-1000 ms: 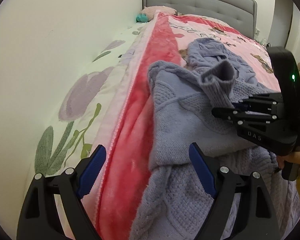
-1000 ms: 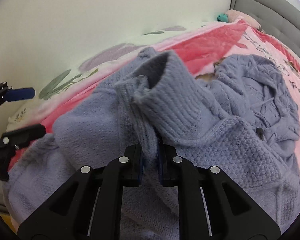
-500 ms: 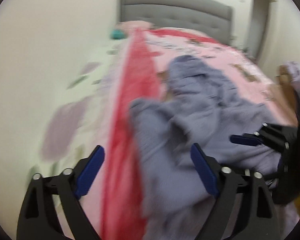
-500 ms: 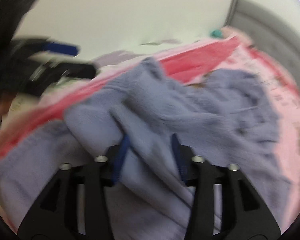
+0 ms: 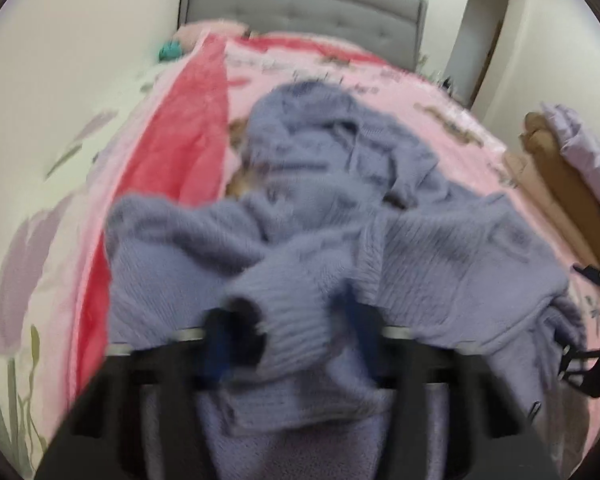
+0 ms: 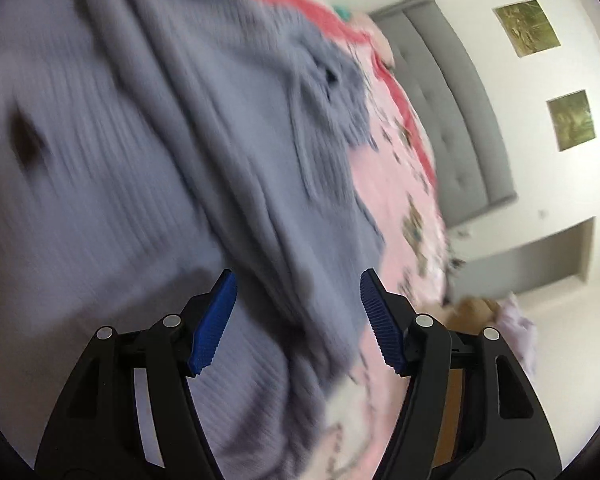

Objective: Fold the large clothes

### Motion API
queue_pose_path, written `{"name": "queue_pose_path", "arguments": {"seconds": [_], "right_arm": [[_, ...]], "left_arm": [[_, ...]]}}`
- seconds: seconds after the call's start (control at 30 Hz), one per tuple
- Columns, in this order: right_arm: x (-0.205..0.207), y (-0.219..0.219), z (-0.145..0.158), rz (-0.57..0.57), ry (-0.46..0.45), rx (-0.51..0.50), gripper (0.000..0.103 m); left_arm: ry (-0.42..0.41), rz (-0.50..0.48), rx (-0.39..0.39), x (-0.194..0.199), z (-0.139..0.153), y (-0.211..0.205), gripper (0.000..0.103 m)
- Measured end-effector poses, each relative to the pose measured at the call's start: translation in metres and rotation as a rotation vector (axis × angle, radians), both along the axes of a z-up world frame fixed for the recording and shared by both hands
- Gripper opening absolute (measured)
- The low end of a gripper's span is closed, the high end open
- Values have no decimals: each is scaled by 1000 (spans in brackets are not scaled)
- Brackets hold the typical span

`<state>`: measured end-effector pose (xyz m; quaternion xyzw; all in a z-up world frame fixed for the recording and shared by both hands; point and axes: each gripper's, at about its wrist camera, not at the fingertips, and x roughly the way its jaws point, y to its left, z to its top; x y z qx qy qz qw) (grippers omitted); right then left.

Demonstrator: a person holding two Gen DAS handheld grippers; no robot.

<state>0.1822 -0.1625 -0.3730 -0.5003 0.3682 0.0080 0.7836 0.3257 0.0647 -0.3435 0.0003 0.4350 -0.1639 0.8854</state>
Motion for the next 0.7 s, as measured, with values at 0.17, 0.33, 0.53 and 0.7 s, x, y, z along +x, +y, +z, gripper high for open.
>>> {"name": "queue_pose_path", "arguments": {"seconds": [0.17,0.33,0.53,0.7], "right_arm": [[15,-23,-12,-71,29,-15,24],[19,-32,21,-116,-43,2,13],[26,-63,-8,-212,17,-48,13],[36,-75,-41,-238,33,-95,14]], "left_arm": [[34,85,-97,-1,-4,14,14],[33,118,-144,-6,27,23,10],[97,126,-123,3,14,8,10],[143,151,-86,23,-15,-4,11]]}}
